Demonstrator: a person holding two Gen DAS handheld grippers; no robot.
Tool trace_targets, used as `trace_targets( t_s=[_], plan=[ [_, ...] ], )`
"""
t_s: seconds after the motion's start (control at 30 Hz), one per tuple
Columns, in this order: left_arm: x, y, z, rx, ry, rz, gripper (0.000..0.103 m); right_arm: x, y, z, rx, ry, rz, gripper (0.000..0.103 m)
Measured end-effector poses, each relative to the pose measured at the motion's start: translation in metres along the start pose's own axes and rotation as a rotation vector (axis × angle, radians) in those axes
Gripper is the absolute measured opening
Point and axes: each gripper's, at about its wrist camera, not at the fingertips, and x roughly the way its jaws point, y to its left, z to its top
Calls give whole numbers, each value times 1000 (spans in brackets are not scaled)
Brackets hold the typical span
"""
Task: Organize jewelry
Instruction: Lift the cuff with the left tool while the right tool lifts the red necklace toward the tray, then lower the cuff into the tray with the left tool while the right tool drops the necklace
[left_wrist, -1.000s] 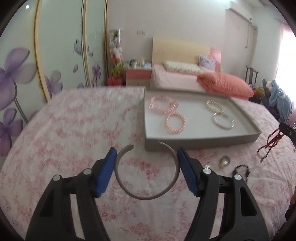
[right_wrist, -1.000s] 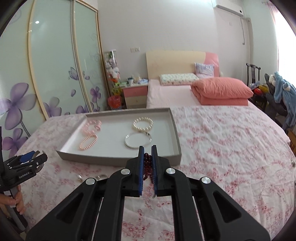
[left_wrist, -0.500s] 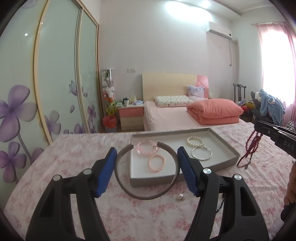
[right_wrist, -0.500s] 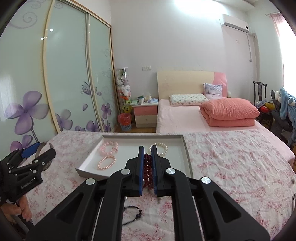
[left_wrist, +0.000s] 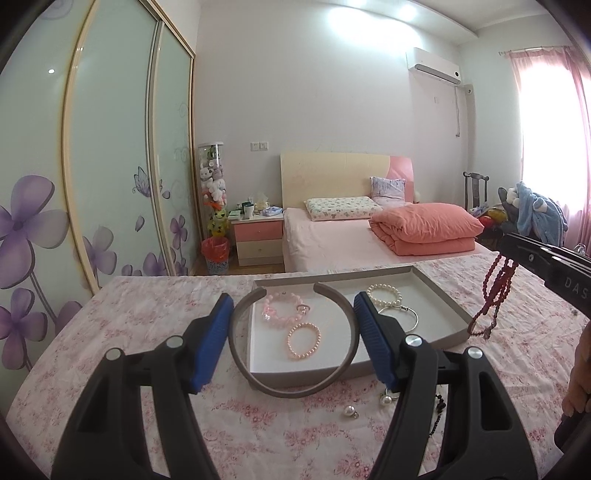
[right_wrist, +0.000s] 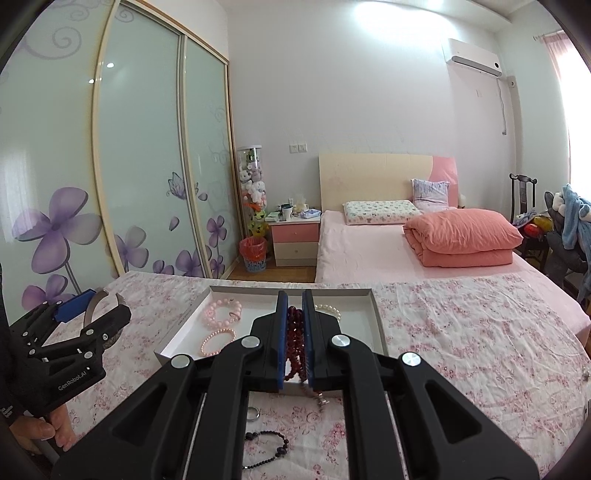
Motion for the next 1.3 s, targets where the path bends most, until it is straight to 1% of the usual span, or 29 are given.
trace_targets(
  t_s=[0.13, 0.3, 0.63, 0.9, 1.17, 1.2, 1.27, 1.3],
  plan=[
    [12, -1, 3, -4, 9, -8, 65, 9, -1, 3, 1, -3, -1, 9],
    [32, -4, 6, -4, 27, -7, 65, 34, -2, 6, 0, 23, -7, 9],
    [89, -1, 15, -5, 64, -1, 65, 88, -4, 16, 11, 49, -12, 9],
    [132, 3, 10, -27, 131, -12, 65, 131, -13, 4, 44, 127, -12, 9],
    [158, -2, 3, -29, 171, -25, 65, 146, -17, -4, 59, 167, -20, 9],
    [160, -2, 3, -32, 178, -28, 66, 145, -16, -4, 53, 163, -24, 9],
    [161, 0, 2, -40, 184, -27, 66, 144, -15, -4, 48, 161, -28, 14],
    [161, 1, 2, -45, 178, -29, 66, 142, -15, -4, 49, 158, -30, 25]
  ],
)
